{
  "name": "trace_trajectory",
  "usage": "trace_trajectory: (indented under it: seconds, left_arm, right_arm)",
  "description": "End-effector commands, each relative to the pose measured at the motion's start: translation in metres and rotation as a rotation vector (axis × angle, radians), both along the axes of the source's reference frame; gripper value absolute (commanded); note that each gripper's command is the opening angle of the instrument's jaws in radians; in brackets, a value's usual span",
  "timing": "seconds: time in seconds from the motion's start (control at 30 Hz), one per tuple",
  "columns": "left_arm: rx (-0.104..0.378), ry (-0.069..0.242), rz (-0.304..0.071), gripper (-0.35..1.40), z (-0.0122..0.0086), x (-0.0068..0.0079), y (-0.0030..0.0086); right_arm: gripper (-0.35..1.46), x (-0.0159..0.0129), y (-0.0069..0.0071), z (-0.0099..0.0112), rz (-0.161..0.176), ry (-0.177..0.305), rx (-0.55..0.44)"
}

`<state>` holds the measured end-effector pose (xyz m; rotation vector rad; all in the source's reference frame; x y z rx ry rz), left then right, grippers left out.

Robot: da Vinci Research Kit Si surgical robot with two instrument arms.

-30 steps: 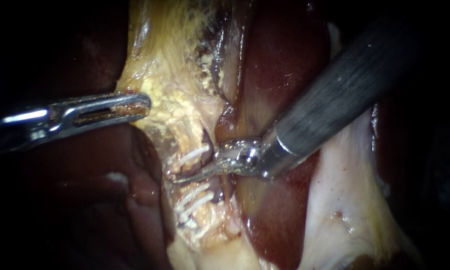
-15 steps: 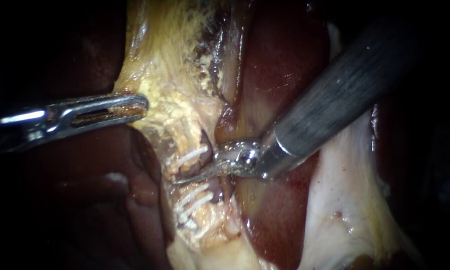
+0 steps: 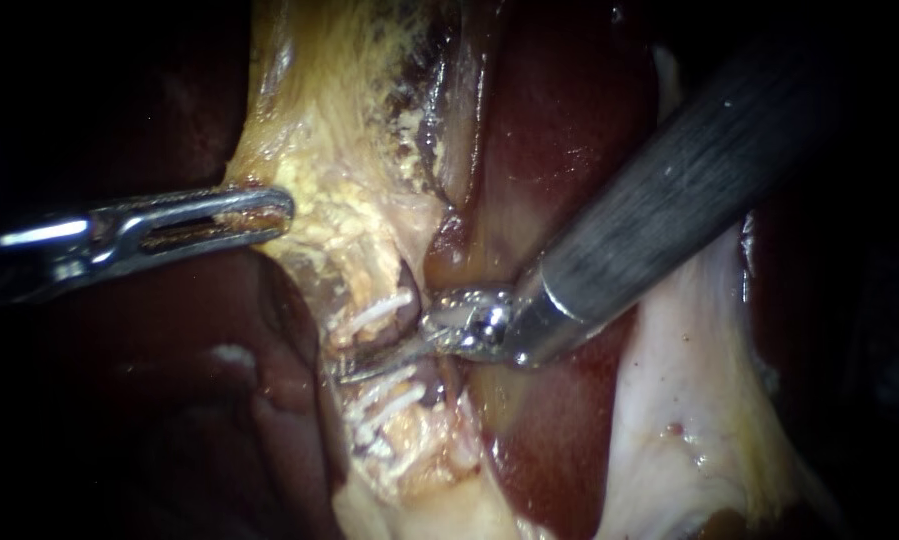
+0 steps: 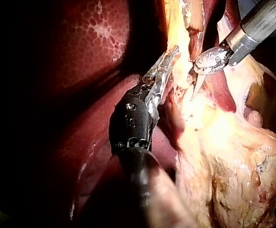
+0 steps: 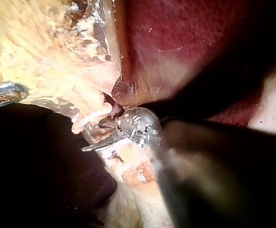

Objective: Go back from the cut left tube

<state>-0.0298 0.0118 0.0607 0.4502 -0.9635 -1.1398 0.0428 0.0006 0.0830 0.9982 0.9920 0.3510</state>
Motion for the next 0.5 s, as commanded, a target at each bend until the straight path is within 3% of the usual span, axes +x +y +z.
trace_trajectory:
  seconds: [0.03, 0.3, 0.5]
  left_arm:
    - [0.0, 0.0, 0.0, -0.35, 0.0, 0.0, 0.0]
    - [0.0, 0.004, -0.001, -0.35, 0.0001, 0.0001, 0.0]
    - [-0.002, 0.007, -0.003, -0.35, 0.0003, 0.0003, 0.0002]
  right_arm:
    - [0.84, 0.0, 0.0, 0.0, 0.006, -0.002, -0.003]
    - [0.88, -0.0002, -0.0001, -0.0004, 0.007, -0.002, -0.003]
    - [0.99, -0.0013, -0.0001, -0.002, -0.004, 0.018, -0.022]
